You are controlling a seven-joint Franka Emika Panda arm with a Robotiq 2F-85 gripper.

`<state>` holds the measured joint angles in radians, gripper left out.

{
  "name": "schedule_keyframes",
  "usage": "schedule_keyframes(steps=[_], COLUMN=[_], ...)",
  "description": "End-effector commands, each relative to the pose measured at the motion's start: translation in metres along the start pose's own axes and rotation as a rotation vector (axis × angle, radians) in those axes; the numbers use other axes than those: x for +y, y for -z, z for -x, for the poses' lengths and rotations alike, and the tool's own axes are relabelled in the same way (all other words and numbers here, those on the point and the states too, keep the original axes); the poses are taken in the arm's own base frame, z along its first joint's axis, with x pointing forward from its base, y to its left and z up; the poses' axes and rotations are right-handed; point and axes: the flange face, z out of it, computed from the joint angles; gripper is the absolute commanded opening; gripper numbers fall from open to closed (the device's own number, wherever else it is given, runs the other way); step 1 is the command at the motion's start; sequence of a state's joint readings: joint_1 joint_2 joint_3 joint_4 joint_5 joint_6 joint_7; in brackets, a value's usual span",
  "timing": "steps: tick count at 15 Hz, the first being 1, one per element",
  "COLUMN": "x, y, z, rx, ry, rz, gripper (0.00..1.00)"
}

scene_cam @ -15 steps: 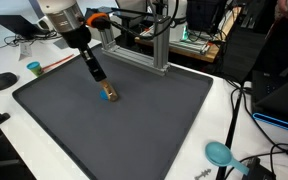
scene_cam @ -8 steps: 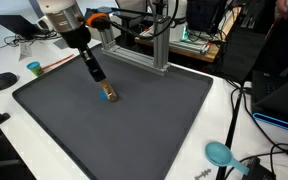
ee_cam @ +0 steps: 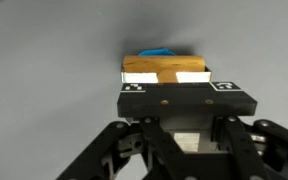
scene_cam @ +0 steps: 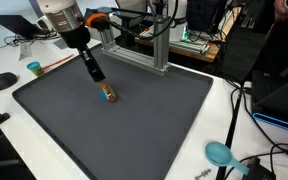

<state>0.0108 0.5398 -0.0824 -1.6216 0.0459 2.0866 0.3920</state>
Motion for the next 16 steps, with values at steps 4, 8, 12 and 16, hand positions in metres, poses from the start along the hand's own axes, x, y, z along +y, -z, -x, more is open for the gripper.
schedule_keyframes(steps=[4,8,12,16], x=[-0.0008,-0.0002,-0.0001,-0.0001], y=[-0.0414,-0.0418,-0.0428,-0.0437], z=[-0.0134,-0.015,-0.0161,-0.017], rx=[0.056,0.064,0.071,0.077], ry=[0.008,0.009,0.011,0.013], rz=[-0.011,-0.01,-0.009,-0.007], gripper=[0.23,0.23,0.23,0.23])
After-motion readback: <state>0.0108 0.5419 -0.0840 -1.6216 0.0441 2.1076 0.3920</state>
